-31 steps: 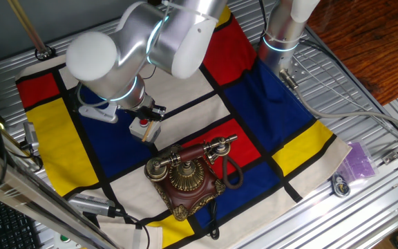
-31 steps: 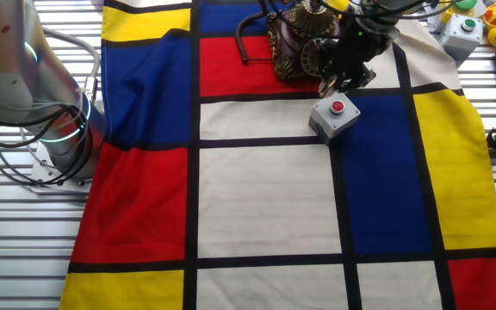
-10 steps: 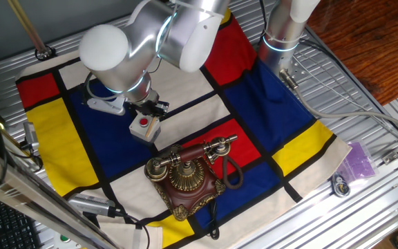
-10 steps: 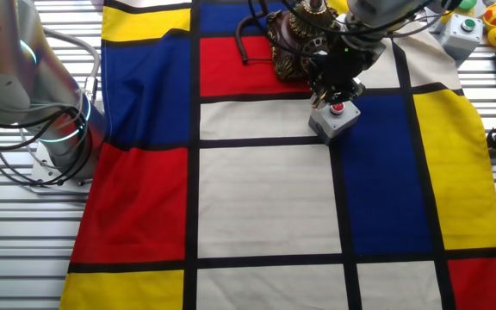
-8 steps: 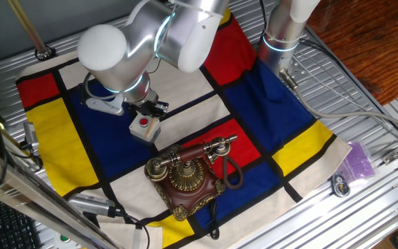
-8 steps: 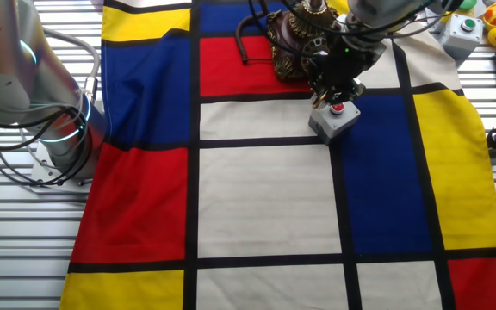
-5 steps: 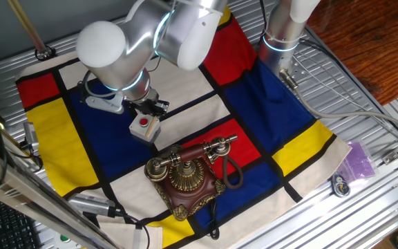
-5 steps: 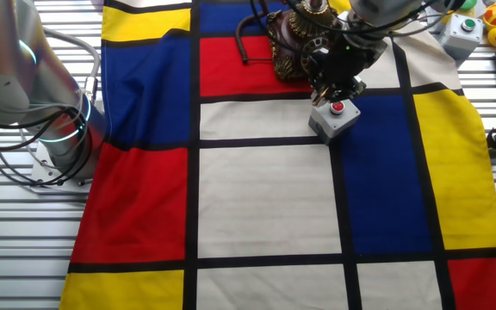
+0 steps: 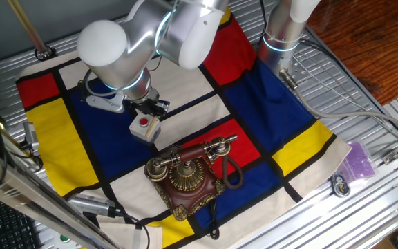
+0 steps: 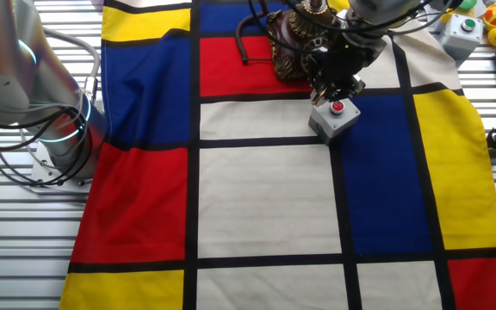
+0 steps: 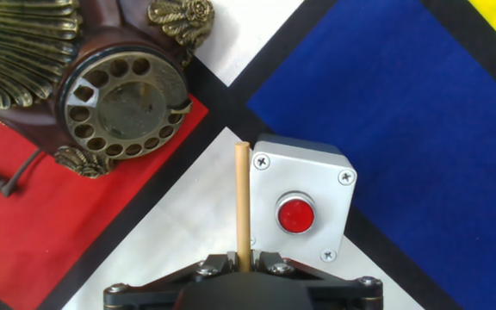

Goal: Dial a number on an old rotary phone

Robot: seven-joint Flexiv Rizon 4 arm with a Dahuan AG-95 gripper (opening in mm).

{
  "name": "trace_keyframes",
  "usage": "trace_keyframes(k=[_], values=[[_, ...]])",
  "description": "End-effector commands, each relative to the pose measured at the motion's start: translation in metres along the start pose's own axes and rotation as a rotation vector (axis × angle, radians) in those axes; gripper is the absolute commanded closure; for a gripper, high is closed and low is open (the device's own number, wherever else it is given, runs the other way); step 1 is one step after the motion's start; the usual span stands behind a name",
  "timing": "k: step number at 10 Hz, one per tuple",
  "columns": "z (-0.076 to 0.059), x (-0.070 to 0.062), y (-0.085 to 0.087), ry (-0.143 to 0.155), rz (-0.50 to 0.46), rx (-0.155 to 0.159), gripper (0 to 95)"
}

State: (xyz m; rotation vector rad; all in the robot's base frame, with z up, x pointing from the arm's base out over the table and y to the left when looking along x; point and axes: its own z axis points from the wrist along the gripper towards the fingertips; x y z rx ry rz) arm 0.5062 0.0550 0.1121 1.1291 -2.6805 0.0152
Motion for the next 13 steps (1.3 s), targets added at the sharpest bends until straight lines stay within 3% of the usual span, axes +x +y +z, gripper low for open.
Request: trace_keyframes(k=[1, 9, 13], values=[[0.0, 0.0, 0.0, 0.001, 0.004, 0.0, 95.0], [0.005, -0.008, 0.001, -0.018, 0.01, -0.001, 95.0], [0.003, -0.015, -0.003, -0.023, -0.053, 0.02, 95.0]])
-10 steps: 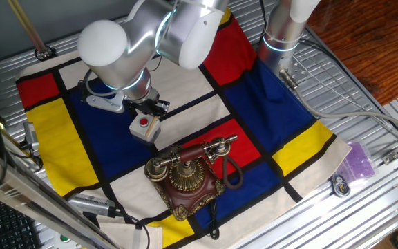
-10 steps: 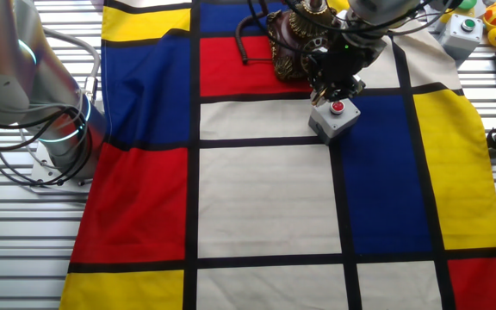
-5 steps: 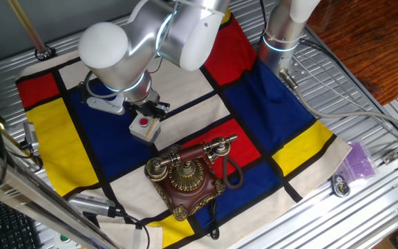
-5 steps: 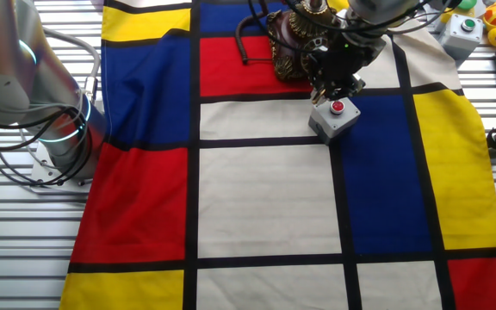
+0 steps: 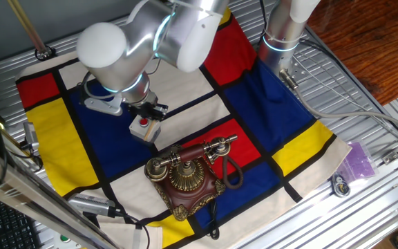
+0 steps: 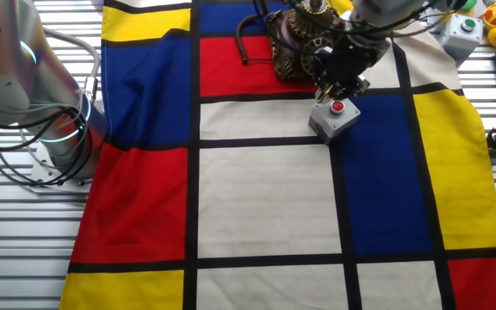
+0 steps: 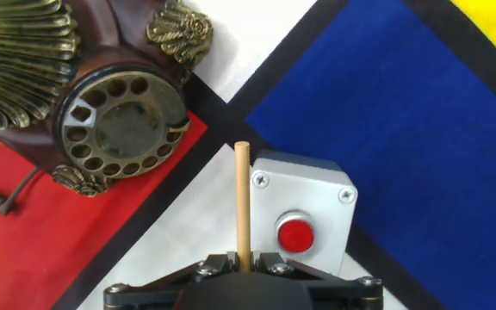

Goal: Dial a number on an old rotary phone

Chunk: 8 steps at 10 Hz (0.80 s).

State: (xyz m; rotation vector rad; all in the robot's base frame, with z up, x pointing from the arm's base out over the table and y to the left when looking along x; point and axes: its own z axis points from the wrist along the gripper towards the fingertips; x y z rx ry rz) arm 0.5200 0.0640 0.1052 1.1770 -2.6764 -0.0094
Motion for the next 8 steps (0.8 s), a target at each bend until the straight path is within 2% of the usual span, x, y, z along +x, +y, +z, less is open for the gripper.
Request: trace_keyframes(k=[1, 2, 8], values=[[0.0003, 0.002, 0.0007, -0.005, -0.026, 0.027, 76.0], [0.0003, 0.002, 0.0007, -0.005, -0.028, 0.028, 57.0], [-0.0056, 0.0024, 0.0038, -0.008, -0.002, 0.025, 57.0]])
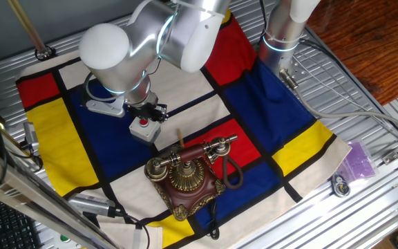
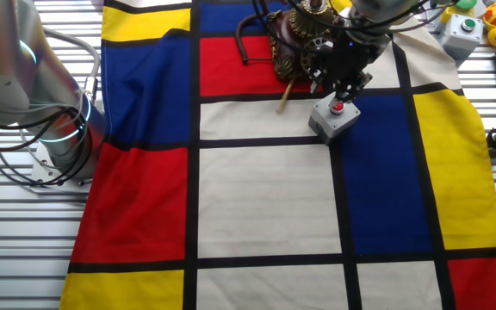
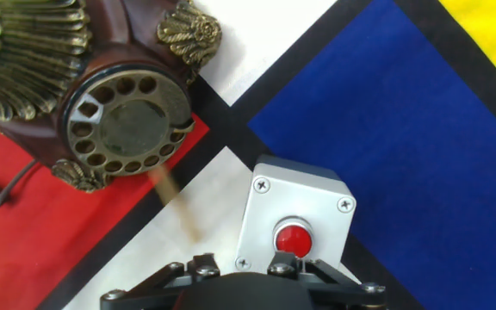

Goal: Dial a number on an old rotary phone

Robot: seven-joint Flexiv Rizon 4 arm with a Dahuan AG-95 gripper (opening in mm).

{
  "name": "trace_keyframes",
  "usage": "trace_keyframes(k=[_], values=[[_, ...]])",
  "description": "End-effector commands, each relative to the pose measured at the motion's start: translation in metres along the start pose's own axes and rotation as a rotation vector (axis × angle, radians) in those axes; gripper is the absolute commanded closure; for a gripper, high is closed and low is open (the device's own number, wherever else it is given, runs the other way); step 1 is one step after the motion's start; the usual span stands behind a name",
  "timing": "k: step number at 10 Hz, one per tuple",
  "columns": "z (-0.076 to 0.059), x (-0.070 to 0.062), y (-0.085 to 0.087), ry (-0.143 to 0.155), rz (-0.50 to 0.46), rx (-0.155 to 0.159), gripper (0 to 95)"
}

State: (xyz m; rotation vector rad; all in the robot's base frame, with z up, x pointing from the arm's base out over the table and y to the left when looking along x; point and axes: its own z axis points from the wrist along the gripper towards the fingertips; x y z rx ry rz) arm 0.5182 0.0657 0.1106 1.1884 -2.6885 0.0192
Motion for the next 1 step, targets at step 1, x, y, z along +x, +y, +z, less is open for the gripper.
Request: trace_keyframes(k=[1], values=[[-0.0014, 0.0014, 0.0012, -0.001, 0.0, 0.0, 57.0]])
